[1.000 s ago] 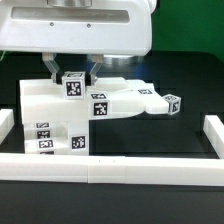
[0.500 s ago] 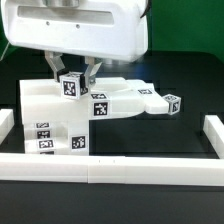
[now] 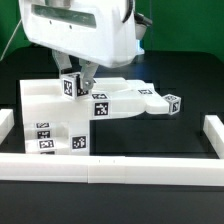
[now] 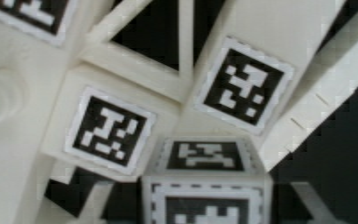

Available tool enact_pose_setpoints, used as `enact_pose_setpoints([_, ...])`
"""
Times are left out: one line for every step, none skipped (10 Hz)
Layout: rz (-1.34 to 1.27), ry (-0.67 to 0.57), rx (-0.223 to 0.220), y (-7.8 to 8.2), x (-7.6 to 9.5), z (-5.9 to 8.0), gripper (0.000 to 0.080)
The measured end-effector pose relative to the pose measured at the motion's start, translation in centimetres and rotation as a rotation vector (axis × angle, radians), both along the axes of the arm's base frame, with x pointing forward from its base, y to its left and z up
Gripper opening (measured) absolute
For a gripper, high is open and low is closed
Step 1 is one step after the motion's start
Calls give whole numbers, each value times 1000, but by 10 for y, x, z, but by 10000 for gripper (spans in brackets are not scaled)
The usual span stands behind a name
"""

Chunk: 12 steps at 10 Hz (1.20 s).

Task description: Assemble chair

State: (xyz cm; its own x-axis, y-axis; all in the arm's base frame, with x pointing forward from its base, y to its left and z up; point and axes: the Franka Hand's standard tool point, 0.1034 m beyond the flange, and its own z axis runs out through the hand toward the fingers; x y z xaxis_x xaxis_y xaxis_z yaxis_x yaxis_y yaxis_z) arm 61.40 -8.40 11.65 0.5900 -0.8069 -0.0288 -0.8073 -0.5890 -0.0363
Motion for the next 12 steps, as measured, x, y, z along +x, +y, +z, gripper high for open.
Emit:
enact_pose_setpoints([-105, -2, 20, 0, 0, 0, 284])
enact_pose_setpoints([-210, -3, 36, 0, 0, 0, 284])
enact_pose_setpoints([-273, 1, 37, 0, 0, 0, 284])
enact_pose_setpoints([-324, 4, 38, 0, 0, 0, 284])
enact_pose_setpoints([-370, 6, 38, 0, 1, 0, 284])
enact_pose_setpoints([-427, 1, 37, 1, 2, 0, 284])
enact_pose_setpoints([-393, -1, 35, 1, 2, 0, 284])
enact_pose_setpoints([-369, -2, 35, 1, 2, 0, 378])
enact_pose_setpoints([-369, -1, 35, 1, 2, -1, 515])
enact_pose_setpoints([-279, -2, 16, 2, 3, 1, 515])
enact_pose_setpoints([-184, -7, 4, 4, 5, 2, 621])
enact_pose_setpoints([-108, -11, 3, 2, 4, 2, 641])
